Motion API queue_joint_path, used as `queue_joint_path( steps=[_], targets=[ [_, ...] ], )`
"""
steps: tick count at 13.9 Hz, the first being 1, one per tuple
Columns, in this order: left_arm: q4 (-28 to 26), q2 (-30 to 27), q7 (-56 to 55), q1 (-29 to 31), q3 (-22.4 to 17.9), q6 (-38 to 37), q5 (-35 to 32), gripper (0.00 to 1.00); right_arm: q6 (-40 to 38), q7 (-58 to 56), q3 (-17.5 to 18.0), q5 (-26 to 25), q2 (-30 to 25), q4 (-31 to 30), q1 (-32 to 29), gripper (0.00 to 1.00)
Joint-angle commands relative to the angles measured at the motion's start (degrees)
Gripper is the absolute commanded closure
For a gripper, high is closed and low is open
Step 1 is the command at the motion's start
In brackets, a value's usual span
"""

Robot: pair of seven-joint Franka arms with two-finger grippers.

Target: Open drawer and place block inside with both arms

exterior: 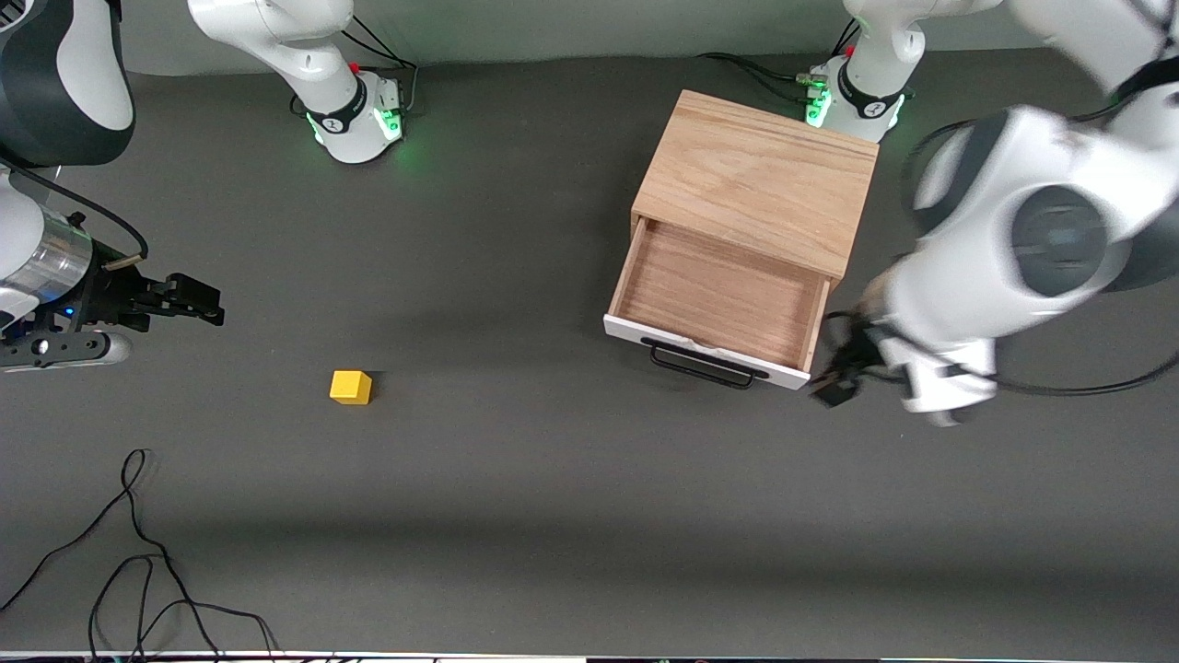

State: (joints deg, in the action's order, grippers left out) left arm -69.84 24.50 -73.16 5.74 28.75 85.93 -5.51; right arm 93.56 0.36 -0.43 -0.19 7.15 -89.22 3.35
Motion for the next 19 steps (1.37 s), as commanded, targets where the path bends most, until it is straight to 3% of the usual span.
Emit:
queue_joint_path(
  steps=[1, 5, 10, 12, 19],
  targets=[
    [-1.61, -5.5, 14.05, 5.49, 0.17, -6.54, 2.08, 0.0, -0.31, 1.14, -0.09, 0.11, 0.32, 0.63, 0.34, 0.0],
    [-5.38, -11.65, 30.67, 10.77, -0.18, -10.52, 1.99, 0.0, 0.31, 0.52, -0.09, -0.24, 0.14, 0.45, 0.34, 0.0],
    [-14.17, -21.05, 54.39, 17.01, -0.36, -10.44, 2.08, 0.0, 3.55, 0.52, -0.18, -0.51, -0.47, -1.21, 1.39, 0.0],
    [-15.06, -22.91, 62.92, 17.37, -0.53, -10.61, 2.08, 0.0, 3.56, 0.52, -0.18, -0.51, -0.47, -1.13, 1.57, 0.0],
    [-16.37, -23.88, 68.21, 17.46, -2.81, -9.2, 2.34, 0.0, 3.47, 0.52, -0.36, -0.6, -0.3, -1.13, 1.48, 0.0]
  ],
)
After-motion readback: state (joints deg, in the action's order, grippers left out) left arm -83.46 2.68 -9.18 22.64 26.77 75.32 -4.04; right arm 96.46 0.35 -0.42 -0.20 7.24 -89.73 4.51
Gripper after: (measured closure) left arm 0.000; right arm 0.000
